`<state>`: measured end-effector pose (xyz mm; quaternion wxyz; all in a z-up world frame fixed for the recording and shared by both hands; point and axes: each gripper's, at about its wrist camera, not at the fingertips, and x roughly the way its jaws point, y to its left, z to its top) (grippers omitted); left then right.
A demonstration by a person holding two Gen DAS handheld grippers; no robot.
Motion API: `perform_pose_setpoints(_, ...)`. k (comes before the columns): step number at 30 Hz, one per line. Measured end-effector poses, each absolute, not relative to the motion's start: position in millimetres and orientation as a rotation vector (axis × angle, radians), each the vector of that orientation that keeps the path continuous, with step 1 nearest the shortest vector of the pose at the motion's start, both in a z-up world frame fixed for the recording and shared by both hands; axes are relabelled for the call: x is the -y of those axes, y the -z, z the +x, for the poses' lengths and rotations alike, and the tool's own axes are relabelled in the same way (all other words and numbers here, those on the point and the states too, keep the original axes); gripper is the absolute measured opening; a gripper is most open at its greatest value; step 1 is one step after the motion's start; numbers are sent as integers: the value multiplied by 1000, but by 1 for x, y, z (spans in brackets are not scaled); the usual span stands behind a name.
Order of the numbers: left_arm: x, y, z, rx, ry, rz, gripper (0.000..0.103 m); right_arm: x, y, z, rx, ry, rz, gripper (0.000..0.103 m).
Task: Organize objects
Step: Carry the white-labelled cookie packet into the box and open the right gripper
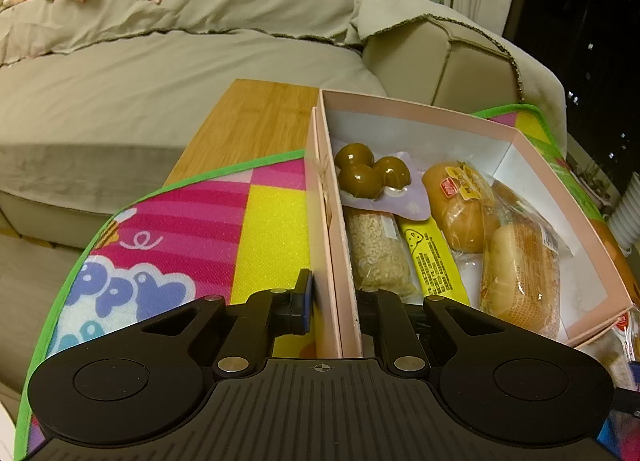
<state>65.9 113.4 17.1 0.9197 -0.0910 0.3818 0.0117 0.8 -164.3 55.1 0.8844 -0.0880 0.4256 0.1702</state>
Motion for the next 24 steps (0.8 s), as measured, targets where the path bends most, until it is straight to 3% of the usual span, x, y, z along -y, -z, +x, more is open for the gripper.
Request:
perform_pose_setpoints(11,-113,-17,66,-780,-24,-189,15,168,-128,-30,-792,-415,-112,34)
perform_pose_setpoints(20,-113,-18,65,-778,-20,-192,15,125,-217,-5,-532,-515,-45,35)
perform_pose_setpoints(22,-114,-19,65,-778,-20,-192,15,112,-230,10,-496,-544,-15,37)
perform_pose_setpoints(24,-113,-19,65,-778,-21,-191,15,100,-235,26,-465,-573,19,59)
